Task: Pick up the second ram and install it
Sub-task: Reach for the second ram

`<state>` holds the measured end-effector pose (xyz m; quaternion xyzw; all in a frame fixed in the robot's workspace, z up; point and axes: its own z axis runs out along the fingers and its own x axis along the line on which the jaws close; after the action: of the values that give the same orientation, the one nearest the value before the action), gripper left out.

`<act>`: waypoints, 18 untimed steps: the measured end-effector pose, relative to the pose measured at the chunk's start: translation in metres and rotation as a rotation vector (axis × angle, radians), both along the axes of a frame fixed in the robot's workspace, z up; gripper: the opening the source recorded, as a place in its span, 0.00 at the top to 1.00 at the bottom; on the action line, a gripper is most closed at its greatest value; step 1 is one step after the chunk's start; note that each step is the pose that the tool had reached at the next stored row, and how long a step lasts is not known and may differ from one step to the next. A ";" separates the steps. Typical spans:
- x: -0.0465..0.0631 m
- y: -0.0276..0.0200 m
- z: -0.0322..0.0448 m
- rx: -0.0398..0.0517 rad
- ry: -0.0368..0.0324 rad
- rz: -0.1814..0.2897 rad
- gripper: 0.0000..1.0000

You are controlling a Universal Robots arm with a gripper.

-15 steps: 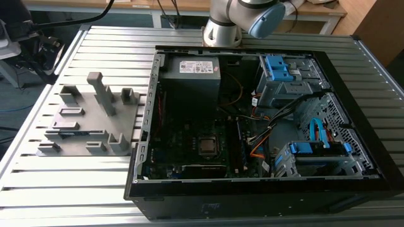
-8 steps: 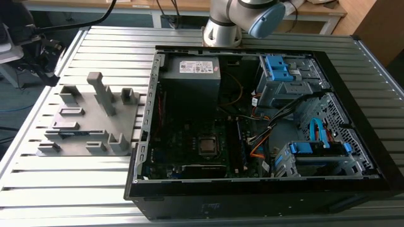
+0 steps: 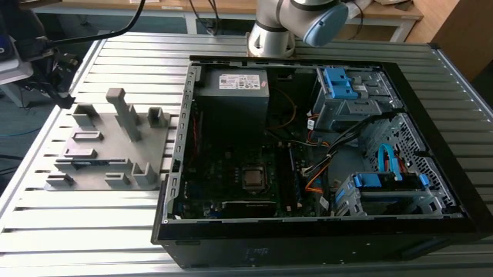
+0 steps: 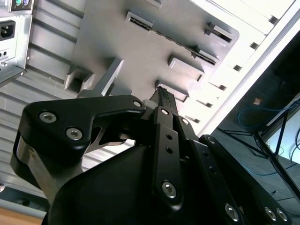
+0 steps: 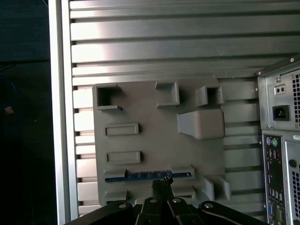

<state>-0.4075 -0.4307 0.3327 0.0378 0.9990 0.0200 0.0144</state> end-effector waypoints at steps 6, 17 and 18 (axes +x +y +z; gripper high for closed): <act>0.000 -0.0001 -0.0054 -0.0001 0.0000 0.000 0.90; 0.000 -0.0003 -0.0169 -0.0002 0.0000 0.000 0.90; 0.000 -0.0003 -0.0179 -0.0002 0.0000 0.000 0.90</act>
<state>-0.4075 -0.4309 0.3148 0.0378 0.9990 0.0199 0.0144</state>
